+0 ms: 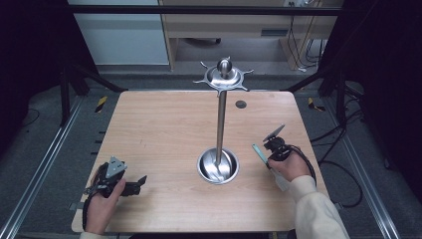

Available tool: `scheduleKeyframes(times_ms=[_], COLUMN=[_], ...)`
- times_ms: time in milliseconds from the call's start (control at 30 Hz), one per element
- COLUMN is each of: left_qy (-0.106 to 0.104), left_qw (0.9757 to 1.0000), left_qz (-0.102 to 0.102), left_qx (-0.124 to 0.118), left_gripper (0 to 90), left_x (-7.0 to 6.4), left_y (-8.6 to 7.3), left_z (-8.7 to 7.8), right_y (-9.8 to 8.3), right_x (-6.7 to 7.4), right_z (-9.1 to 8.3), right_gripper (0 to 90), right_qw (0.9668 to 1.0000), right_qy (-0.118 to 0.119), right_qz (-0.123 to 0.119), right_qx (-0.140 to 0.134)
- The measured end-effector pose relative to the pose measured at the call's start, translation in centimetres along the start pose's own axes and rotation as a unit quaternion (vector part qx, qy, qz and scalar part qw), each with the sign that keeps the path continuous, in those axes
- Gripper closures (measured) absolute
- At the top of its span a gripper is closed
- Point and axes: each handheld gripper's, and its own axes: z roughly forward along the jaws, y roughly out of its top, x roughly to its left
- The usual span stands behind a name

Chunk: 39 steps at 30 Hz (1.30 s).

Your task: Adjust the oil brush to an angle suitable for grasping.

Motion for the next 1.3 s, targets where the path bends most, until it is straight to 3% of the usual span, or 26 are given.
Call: scheduleKeyframes(times_ms=[1033,1200,1300], left_qy=[0.0,0.0,0.0], left_qw=[1.0,1.0,1.0], left_qz=[0.002,0.001,0.002], left_qx=[0.003,0.004,0.004], left_gripper=[3.2,3.2,3.2], left_x=[0.0,0.0,0.0], left_y=[0.0,0.0,0.0], left_z=[0.1,0.1,0.0], right_y=[0.3,0.0,-0.2], right_x=[0.1,-0.3,-0.7], right_z=[0.4,-0.2,-1.4], right_gripper=[82.2,82.3,82.3], right_qw=[0.9998,0.9997,0.9995], right_qy=[-0.002,0.004,0.009], right_qz=[0.013,0.024,0.026], right_qx=[0.016,0.002,-0.014])
